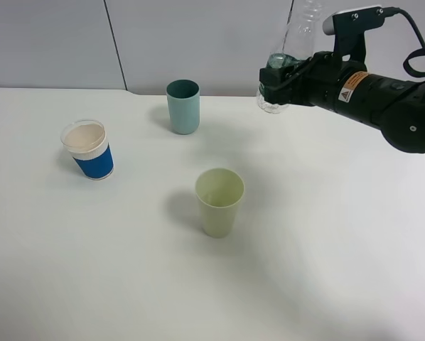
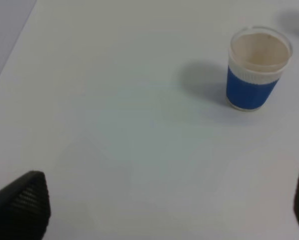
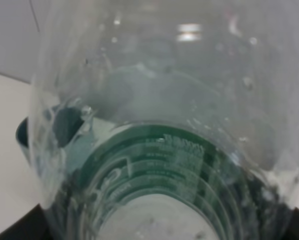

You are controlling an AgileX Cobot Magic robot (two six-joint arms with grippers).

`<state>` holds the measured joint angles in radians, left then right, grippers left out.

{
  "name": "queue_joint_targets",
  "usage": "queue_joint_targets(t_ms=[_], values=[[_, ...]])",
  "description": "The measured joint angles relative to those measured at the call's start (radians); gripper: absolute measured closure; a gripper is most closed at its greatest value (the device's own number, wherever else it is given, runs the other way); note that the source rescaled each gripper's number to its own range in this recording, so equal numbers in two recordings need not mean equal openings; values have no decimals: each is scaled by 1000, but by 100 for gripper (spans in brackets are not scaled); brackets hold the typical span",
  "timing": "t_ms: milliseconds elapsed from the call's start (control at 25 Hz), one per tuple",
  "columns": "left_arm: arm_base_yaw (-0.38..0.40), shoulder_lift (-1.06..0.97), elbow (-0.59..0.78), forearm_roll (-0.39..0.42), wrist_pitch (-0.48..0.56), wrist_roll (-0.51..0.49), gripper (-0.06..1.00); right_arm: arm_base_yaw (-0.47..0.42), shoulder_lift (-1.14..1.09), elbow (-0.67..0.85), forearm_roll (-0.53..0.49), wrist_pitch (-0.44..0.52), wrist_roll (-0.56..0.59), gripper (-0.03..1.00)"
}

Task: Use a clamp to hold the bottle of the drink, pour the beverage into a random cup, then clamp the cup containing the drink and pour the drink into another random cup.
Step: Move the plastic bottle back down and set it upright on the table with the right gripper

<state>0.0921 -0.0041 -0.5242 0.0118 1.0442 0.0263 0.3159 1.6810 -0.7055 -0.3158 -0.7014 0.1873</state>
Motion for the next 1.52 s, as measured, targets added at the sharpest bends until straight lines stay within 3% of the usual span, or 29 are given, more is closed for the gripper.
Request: queue_joint_targets(t_ms=[240, 640, 1320, 1400, 1520], values=[[0, 0, 0, 0, 0, 0, -3, -13, 98, -1, -80, -2, 13, 97], [0, 0, 0, 0, 0, 0, -3, -16, 270, -2, -82, -75, 13, 97], [0, 0, 0, 0, 0, 0, -3, -16, 315, -3, -82, -81, -64, 96], [0, 0, 0, 0, 0, 0, -3, -16, 315, -3, -82, -81, -64, 85], [0, 0, 0, 0, 0, 0, -3, -16, 315, -3, -82, -82, -64, 55]])
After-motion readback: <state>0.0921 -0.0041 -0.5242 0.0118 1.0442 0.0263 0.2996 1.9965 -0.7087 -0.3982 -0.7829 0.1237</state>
